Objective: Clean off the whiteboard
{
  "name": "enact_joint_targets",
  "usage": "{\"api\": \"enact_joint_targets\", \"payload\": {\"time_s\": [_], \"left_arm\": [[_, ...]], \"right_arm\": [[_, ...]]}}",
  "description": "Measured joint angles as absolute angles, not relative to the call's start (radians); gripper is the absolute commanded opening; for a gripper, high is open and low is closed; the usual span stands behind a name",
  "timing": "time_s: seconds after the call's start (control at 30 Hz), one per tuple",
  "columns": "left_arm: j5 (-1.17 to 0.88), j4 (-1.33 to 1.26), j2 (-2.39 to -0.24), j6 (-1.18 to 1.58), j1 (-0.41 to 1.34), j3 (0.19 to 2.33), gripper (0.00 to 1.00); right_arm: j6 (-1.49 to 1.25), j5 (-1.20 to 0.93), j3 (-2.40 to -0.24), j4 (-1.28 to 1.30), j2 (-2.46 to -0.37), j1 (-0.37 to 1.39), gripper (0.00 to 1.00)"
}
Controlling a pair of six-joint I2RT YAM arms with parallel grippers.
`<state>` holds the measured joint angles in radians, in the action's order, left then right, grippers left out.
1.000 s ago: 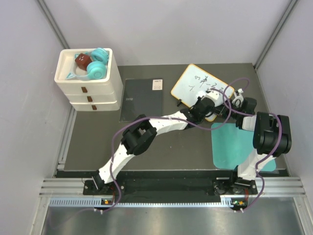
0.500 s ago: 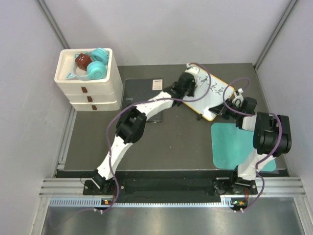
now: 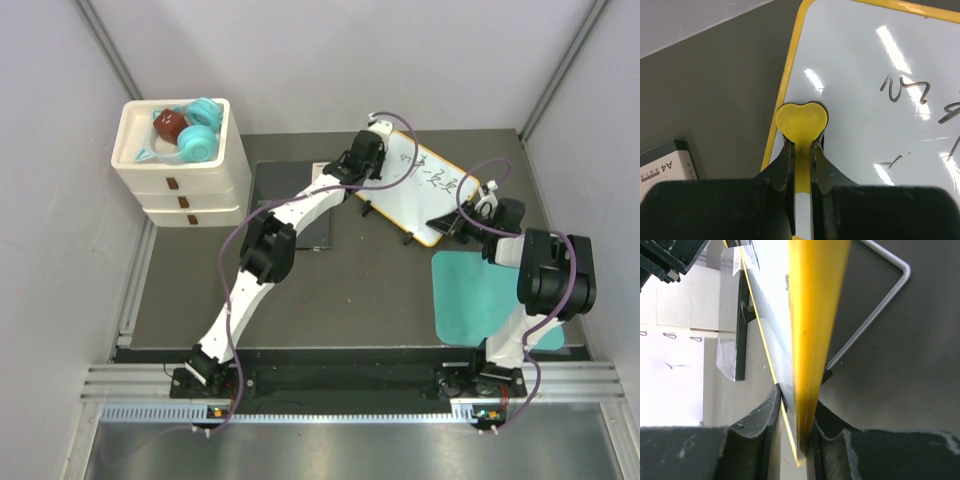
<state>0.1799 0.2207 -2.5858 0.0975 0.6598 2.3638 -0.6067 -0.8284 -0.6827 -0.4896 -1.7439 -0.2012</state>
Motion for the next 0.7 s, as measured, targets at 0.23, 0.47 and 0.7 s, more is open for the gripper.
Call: {"api": "enact_joint_targets", "payload": {"time_s": [0.23,0.47,0.7], "left_arm": [[0.031,0.183,-2.586,0.043,0.661,2.371,0.00],[-0.040,0.165,-2.591,-0.168,0.809,2.398,0.00],[-0.005,0.152,-2.612,-0.269,0.981,2.428,0.00]], "right_arm": [[-0.605,-0.827,-0.682,-0.488,-1.742,-0.201,0.00],[-0.601,-0.823,-0.682,-0.483,-1.742,-0.202,0.00],[-0.582,-0.836,-0.670,-0.482,-1.742,-0.210,0.00]]}}
